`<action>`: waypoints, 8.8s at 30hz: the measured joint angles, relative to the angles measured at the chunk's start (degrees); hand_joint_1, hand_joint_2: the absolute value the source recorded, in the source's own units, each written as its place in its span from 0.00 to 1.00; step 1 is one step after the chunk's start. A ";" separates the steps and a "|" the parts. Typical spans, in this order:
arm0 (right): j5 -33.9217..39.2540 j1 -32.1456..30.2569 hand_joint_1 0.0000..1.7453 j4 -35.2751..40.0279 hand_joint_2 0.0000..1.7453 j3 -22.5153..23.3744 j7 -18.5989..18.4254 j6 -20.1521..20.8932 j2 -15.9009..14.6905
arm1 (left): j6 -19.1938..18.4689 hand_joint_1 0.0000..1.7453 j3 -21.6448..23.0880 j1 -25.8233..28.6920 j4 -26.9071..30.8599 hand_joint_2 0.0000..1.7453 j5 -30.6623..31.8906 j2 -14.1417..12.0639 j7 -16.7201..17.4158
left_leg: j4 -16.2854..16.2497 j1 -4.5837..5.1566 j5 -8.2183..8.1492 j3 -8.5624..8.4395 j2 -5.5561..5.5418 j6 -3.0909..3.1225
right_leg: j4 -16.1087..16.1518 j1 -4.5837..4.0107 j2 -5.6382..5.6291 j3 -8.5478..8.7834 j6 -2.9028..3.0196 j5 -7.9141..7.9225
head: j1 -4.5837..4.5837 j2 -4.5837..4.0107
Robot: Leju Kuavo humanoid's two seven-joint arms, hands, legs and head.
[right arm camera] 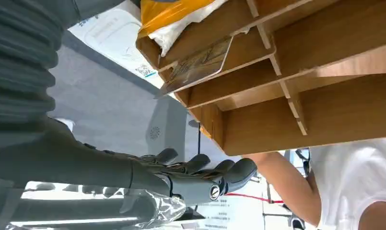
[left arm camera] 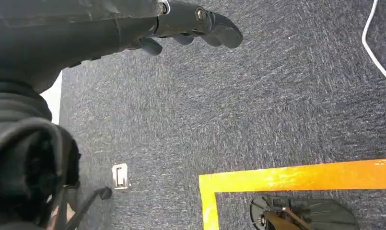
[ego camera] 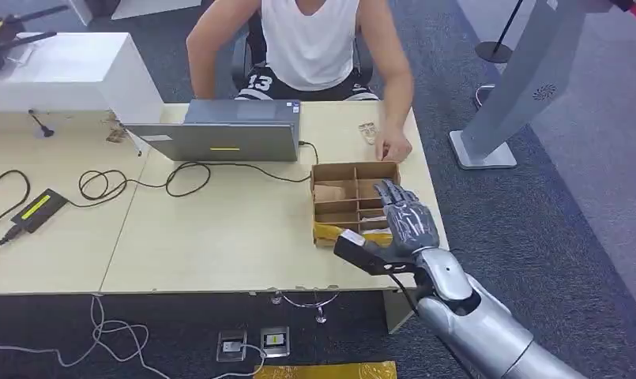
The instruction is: Pass the card to the sensor for recognition and then transmit it.
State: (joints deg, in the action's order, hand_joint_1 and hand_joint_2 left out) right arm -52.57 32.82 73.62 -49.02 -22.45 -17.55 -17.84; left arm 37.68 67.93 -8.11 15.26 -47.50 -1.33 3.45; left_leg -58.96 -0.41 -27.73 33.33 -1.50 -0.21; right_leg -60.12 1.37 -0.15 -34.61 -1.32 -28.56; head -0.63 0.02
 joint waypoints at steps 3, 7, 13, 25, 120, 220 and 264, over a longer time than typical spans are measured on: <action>-0.57 0.43 0.00 -1.23 1.00 -0.26 0.35 -0.04 0.57 | 0.02 0.00 0.00 0.00 0.00 0.00 -0.07 0.00 0.04 | 0.00 0.00 0.00 0.00 0.00 0.00 | 0.00 0.00 0.00 0.00 0.00 0.00 | 0.02 -0.02; -0.85 1.24 0.00 -3.21 1.00 -0.90 0.52 -0.22 1.46 | 0.07 0.00 0.00 0.00 0.00 0.00 -0.11 0.02 0.13 | 0.00 0.00 0.00 -0.01 -0.01 0.00 | 0.00 0.00 0.00 0.00 0.00 0.00 | 0.02 0.00; -1.16 2.23 0.00 -5.62 1.00 -1.47 1.75 -0.92 2.76 | 0.15 0.00 0.00 0.01 0.00 0.00 -0.55 0.04 0.13 | 0.00 0.00 0.00 -0.01 0.01 0.00 | -0.01 0.00 -0.01 0.00 0.00 0.00 | 0.00 0.00; -0.37 2.94 0.00 -9.20 1.00 -2.69 2.21 -2.14 4.39 | 0.20 0.00 0.02 0.03 0.00 0.00 -0.66 0.20 0.13 | 0.00 0.00 0.00 -0.01 -0.01 0.00 | 0.00 0.00 -0.01 0.00 0.00 0.00 | 0.00 0.00; 3.80 0.30 0.98 -6.56 1.00 -1.16 0.48 -2.27 2.67 | 0.74 0.00 0.00 -0.92 0.00 1.00 1.16 0.15 0.83 | -0.01 0.00 0.00 -0.02 0.05 0.00 | 0.00 0.00 -0.11 -0.03 0.00 0.00 | 0.02 0.00; 6.38 -0.35 1.00 -6.54 1.00 0.65 3.47 -3.89 0.88 | 0.52 0.00 0.00 -1.88 0.00 1.00 3.52 0.50 1.44 | 0.00 0.00 0.00 0.00 0.03 0.00 | 0.01 0.01 -0.09 -0.02 0.00 0.00 | 0.00 -0.02; -3.02 7.42 1.00 6.75 1.00 6.25 -3.19 -6.18 -2.58 | -0.07 0.00 0.00 -2.20 0.00 1.00 6.97 0.79 2.10 | -0.02 0.02 0.00 -0.01 0.05 0.00 | 0.00 0.03 -0.13 -0.03 -0.02 0.04 | 0.00 -0.02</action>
State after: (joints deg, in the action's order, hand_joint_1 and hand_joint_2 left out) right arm -55.58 40.24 80.37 -42.77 -25.64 -23.73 -20.41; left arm 37.62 67.93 -10.32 15.26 -40.52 -0.55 5.55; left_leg -58.98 -0.40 -27.72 33.32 -1.45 -0.21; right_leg -60.11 1.39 -0.28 -34.64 -1.34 -28.53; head -0.63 0.00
